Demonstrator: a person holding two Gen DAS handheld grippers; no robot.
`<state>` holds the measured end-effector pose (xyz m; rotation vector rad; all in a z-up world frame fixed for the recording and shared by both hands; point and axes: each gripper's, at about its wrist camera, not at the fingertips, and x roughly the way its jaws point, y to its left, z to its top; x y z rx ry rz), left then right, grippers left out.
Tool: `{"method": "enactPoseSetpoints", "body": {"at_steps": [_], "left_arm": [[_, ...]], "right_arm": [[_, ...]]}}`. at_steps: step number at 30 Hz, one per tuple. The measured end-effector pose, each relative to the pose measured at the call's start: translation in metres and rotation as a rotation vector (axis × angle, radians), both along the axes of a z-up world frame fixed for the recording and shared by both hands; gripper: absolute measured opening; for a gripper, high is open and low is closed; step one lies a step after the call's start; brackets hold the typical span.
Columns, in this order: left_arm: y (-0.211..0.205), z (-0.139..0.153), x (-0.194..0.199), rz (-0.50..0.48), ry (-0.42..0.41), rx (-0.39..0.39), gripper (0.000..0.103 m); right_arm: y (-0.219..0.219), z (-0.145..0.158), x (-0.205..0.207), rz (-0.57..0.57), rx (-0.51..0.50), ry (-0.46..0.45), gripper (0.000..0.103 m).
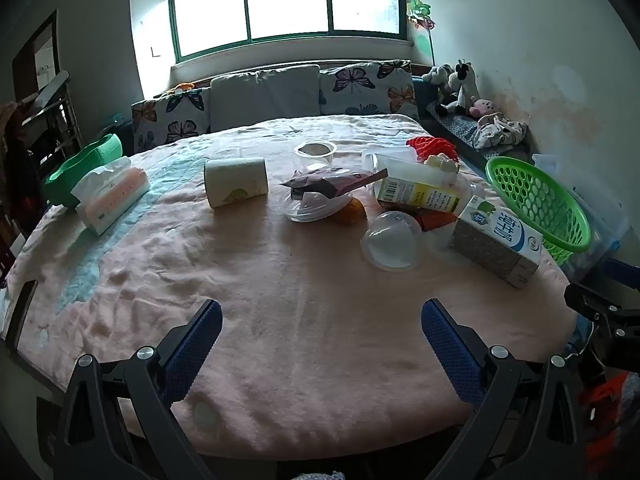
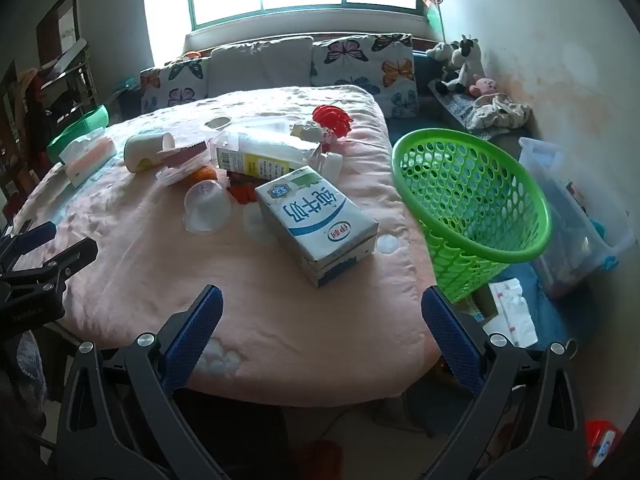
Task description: Collect trash
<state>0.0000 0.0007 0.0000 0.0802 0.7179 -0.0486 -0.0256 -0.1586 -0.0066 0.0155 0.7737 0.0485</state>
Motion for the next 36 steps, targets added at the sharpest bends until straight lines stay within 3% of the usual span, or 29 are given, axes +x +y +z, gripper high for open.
{"method": "enactPoseSetpoints", "body": {"at_steps": [36], "left_arm": [[0.0000,-0.0037,0.0078,-0.004,0.025,-0.024,0.097]], "right_arm": [[-0.0005,0.0000,0.0075,0.005,-0.004,0.012,0.099]]}}
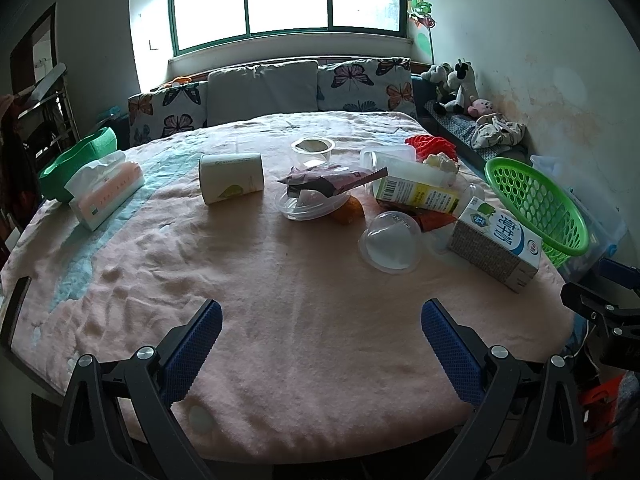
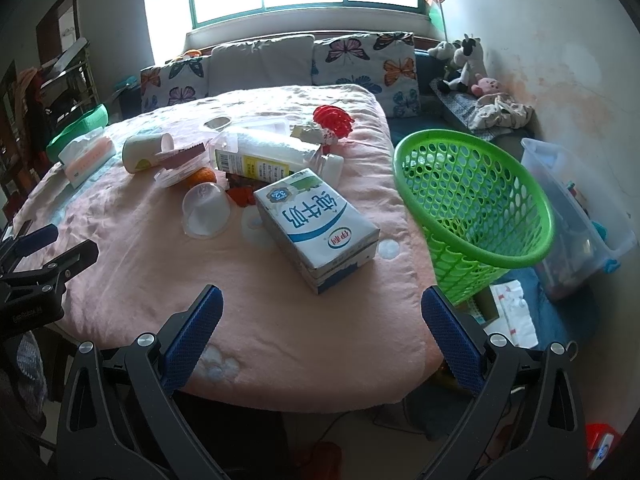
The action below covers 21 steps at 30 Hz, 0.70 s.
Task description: Collect trash
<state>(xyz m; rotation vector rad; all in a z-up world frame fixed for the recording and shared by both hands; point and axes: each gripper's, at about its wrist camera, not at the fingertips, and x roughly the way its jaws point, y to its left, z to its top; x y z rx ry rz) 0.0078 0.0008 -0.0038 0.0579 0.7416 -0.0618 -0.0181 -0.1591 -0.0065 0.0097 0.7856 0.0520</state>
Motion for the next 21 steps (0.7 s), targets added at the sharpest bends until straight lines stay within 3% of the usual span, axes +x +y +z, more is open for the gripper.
{"method": "enactPoseSetpoints", "body": {"at_steps": [21], "left_arm": [[0.000,-0.001,0.008,0.005,0.008,0.005,0.097]], "right_arm": [[0.001,-0.001,0.011,0.018,0.006,0.009,0.098]]}}
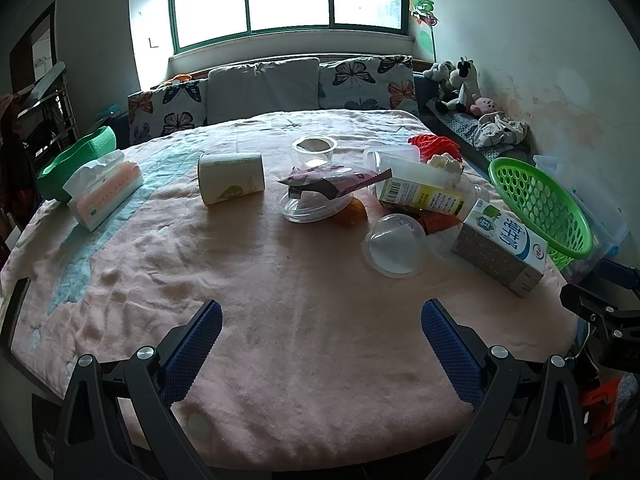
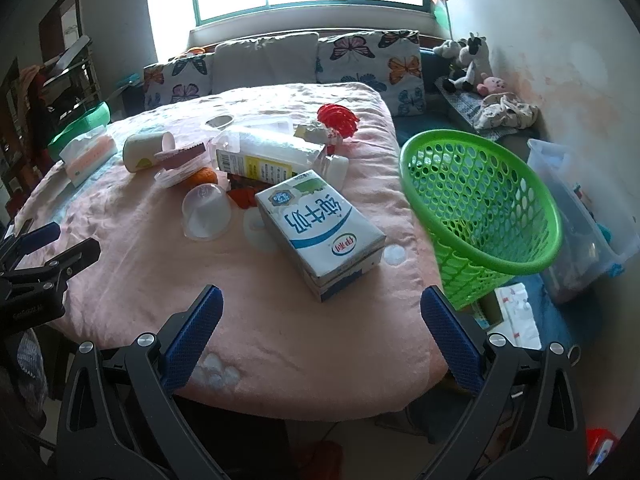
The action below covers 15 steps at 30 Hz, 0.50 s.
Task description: Collect trash
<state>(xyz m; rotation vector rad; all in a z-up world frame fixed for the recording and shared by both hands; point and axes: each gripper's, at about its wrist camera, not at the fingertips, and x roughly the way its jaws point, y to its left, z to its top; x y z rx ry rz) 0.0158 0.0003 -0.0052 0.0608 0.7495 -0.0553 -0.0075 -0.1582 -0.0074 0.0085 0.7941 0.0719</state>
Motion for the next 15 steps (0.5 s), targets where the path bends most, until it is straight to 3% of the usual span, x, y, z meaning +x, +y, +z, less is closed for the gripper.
{"method": "enactPoseSetpoints", "body": {"at_steps": [15], "left_arm": [[0.005,0.004,0.010,0.005,0.010,-0.005,0.097]], "right_arm": [[0.002,0.001,0.012,0.033,0.000,0.008,0.098]]}}
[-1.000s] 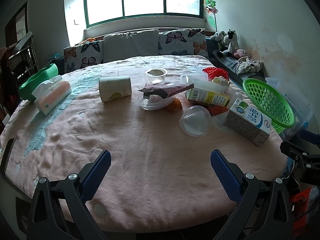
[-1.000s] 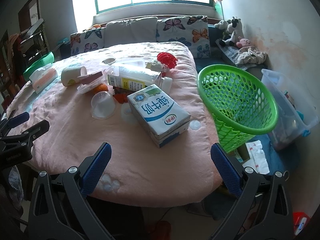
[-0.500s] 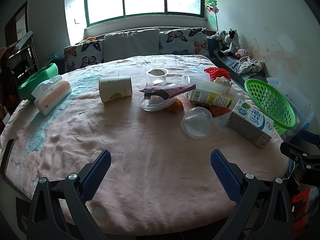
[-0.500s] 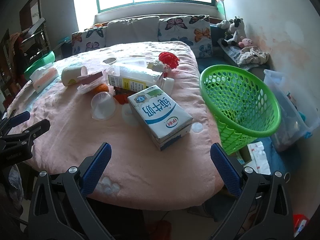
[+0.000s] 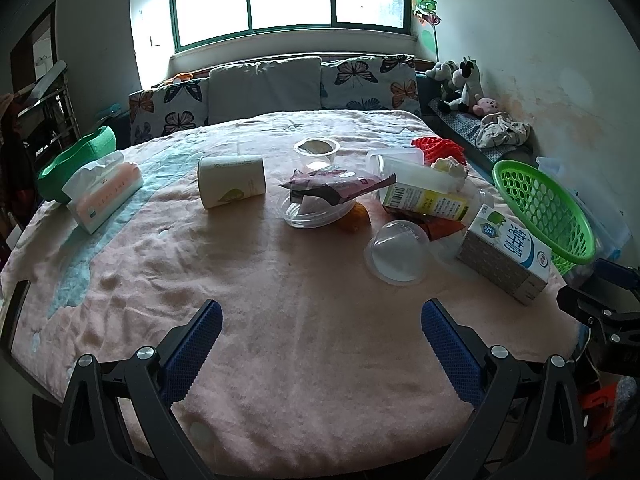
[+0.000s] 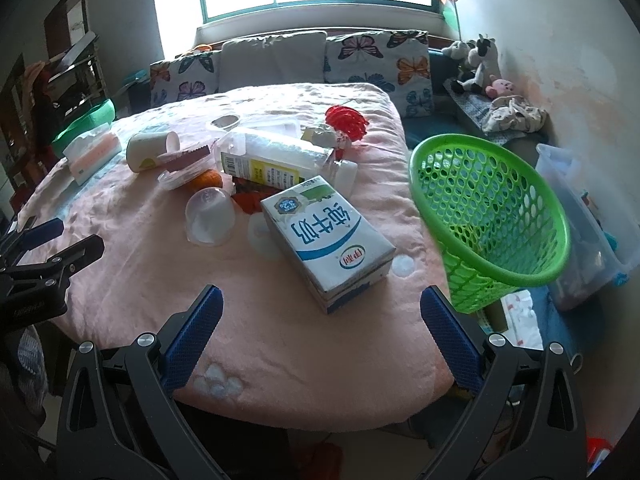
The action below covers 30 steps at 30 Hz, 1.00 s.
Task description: Collect trash
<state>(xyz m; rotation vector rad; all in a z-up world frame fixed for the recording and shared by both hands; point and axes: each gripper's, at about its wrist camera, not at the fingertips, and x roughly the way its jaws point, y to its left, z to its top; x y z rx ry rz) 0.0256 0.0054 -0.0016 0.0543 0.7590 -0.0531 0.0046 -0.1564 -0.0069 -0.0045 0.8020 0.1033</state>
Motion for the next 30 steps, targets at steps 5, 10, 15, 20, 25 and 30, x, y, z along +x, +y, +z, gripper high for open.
{"method": "enactPoseSetpoints", "body": {"at_steps": [5,10,15,20,25,30], "left_arm": [[0.004,0.001,0.007,0.001,0.007,-0.006,0.097],[0.004,0.000,0.016,0.008,0.010,-0.014,0.097],[0.007,0.000,0.024,0.012,0.009,-0.020,0.097],[0.012,-0.003,0.032,0.013,0.019,-0.034,0.097],[0.019,-0.007,0.041,0.022,0.044,-0.061,0.097],[0.022,-0.012,0.051,0.022,0.065,-0.080,0.096]], "right_arm": [[0.003,0.001,0.008,0.027,-0.016,-0.003,0.098],[0.004,0.001,0.020,0.059,-0.032,-0.003,0.098],[0.002,-0.001,0.038,0.107,-0.040,0.012,0.096],[0.004,-0.009,0.060,0.173,-0.059,0.040,0.093],[0.009,-0.019,0.083,0.244,-0.095,0.080,0.091],[0.019,-0.030,0.100,0.299,-0.146,0.107,0.088]]}}
